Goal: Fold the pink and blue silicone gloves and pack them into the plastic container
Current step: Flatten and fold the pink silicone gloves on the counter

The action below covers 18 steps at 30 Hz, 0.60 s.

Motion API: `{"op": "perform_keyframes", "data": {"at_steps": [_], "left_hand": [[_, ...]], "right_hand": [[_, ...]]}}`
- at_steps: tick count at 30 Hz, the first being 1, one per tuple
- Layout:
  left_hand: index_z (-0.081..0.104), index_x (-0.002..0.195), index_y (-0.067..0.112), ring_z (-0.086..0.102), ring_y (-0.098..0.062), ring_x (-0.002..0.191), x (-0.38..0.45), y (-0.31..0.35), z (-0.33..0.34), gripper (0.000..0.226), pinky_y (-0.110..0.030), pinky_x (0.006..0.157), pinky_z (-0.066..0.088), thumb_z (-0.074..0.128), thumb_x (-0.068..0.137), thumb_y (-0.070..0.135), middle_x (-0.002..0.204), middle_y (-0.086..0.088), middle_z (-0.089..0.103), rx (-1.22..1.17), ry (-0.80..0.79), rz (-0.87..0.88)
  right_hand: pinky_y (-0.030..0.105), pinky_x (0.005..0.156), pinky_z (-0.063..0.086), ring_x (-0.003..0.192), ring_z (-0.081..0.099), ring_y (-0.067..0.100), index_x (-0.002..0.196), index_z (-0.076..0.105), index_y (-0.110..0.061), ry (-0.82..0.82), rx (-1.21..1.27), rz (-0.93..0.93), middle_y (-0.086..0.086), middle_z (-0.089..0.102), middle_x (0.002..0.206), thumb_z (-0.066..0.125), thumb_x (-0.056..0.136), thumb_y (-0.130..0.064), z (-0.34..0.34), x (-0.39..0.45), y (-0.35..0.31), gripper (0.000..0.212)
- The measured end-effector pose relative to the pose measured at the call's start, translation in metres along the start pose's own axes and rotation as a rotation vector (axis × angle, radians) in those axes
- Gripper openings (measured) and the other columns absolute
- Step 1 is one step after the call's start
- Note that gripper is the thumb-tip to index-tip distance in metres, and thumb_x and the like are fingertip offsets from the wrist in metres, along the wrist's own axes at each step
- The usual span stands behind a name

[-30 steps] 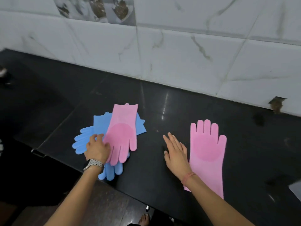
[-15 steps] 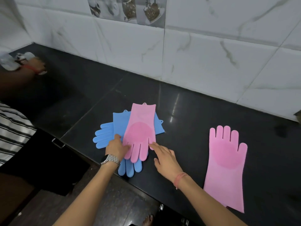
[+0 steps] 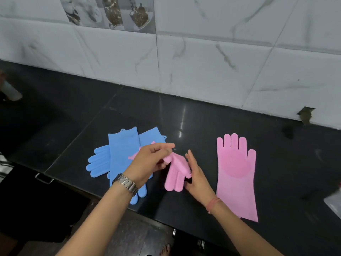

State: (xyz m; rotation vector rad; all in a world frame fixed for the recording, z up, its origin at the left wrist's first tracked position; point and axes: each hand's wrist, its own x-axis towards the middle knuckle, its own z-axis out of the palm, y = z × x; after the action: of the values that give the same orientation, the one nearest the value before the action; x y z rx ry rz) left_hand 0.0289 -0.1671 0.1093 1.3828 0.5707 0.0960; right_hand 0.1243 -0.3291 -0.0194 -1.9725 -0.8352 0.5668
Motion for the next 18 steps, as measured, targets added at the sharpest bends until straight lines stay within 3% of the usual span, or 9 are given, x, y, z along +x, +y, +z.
{"op": "perform_keyframes", "data": {"at_steps": [4,6,8,9,11,13,14,16,18], "left_hand": [[0.069,0.113,0.005,0.054,-0.007,0.060,-0.010,0.019,0.026,0.026,-0.018,0.061,0.051,0.058,0.092,0.015,0.069,-0.002,0.060,-0.290,-0.231,-0.093],[0.065,0.117,0.000,0.055,-0.008,0.059,-0.010,0.022,0.039,0.034,-0.017,0.059,0.053,0.059,0.089,0.017,0.070,-0.004,0.060,-0.414,-0.315,-0.137],[0.060,0.122,-0.004,0.057,-0.010,0.060,-0.007,0.023,0.049,0.039,-0.019,0.060,0.054,0.056,0.087,0.014,0.073,-0.005,0.059,-0.501,-0.356,-0.179],[0.058,0.123,-0.006,0.059,-0.011,0.062,-0.005,0.023,0.053,0.042,-0.019,0.062,0.055,0.053,0.084,0.009,0.076,-0.005,0.059,-0.543,-0.365,-0.197],[0.057,0.123,-0.003,0.062,-0.013,0.070,0.000,0.019,0.060,0.050,-0.019,0.067,0.055,0.050,0.073,-0.001,0.080,-0.006,0.059,-0.551,-0.383,-0.186],[0.056,0.129,0.007,0.061,-0.011,0.073,0.007,0.006,0.065,0.057,-0.020,0.071,0.054,0.051,0.073,0.000,0.080,-0.005,0.060,-0.246,-0.296,-0.084],[0.051,0.135,0.013,0.060,-0.009,0.072,0.011,-0.003,0.069,0.059,-0.022,0.071,0.052,0.056,0.077,0.003,0.078,-0.002,0.061,0.021,-0.199,-0.011],[0.050,0.137,0.023,0.060,0.000,0.071,0.017,-0.025,0.076,0.056,-0.025,0.074,0.050,0.066,0.084,0.015,0.076,0.007,0.063,0.400,-0.025,0.100],[0.055,0.130,0.031,0.061,0.002,0.090,0.018,-0.045,0.086,0.048,-0.036,0.092,0.050,0.070,0.084,0.032,0.092,0.015,0.065,0.455,-0.050,0.074]], "right_hand": [[0.033,0.102,0.048,0.131,0.042,0.001,0.142,0.030,-0.050,0.087,0.422,-0.013,-0.015,0.037,0.148,0.072,0.085,-0.009,-0.021,-0.013,-0.006,0.082],[0.035,0.090,0.055,0.127,0.050,0.008,0.139,0.045,-0.044,0.139,0.671,-0.001,-0.009,0.046,0.143,0.071,0.088,-0.013,-0.035,-0.022,-0.013,0.065],[0.027,0.081,0.056,0.109,0.063,0.006,0.121,0.064,-0.039,0.184,0.731,-0.013,-0.010,0.066,0.119,0.063,0.091,-0.023,-0.052,-0.033,-0.018,0.034],[0.022,0.076,0.054,0.094,0.065,0.001,0.105,0.071,-0.037,0.236,0.634,-0.020,-0.014,0.070,0.100,0.061,0.088,-0.029,-0.061,-0.039,-0.022,0.021],[0.018,0.067,0.047,0.070,0.056,-0.001,0.078,0.066,-0.027,0.319,0.530,-0.040,-0.013,0.063,0.074,0.060,0.080,-0.034,-0.075,-0.049,-0.019,0.009],[0.016,0.065,0.045,0.068,0.052,0.001,0.074,0.058,-0.026,0.374,0.548,-0.048,-0.014,0.057,0.071,0.063,0.079,-0.032,-0.088,-0.058,-0.016,0.010],[0.017,0.068,0.047,0.074,0.057,0.003,0.081,0.061,-0.027,0.379,0.560,-0.038,-0.014,0.061,0.076,0.065,0.081,-0.030,-0.093,-0.063,-0.014,0.005],[0.022,0.077,0.054,0.094,0.065,0.009,0.096,0.067,-0.040,0.384,0.617,0.000,-0.014,0.070,0.094,0.063,0.086,-0.024,-0.105,-0.073,-0.010,0.020],[0.035,0.083,0.057,0.104,0.065,0.020,0.099,0.068,-0.046,0.369,0.711,0.048,-0.009,0.071,0.103,0.061,0.088,-0.019,-0.118,-0.083,-0.007,0.030]]}}
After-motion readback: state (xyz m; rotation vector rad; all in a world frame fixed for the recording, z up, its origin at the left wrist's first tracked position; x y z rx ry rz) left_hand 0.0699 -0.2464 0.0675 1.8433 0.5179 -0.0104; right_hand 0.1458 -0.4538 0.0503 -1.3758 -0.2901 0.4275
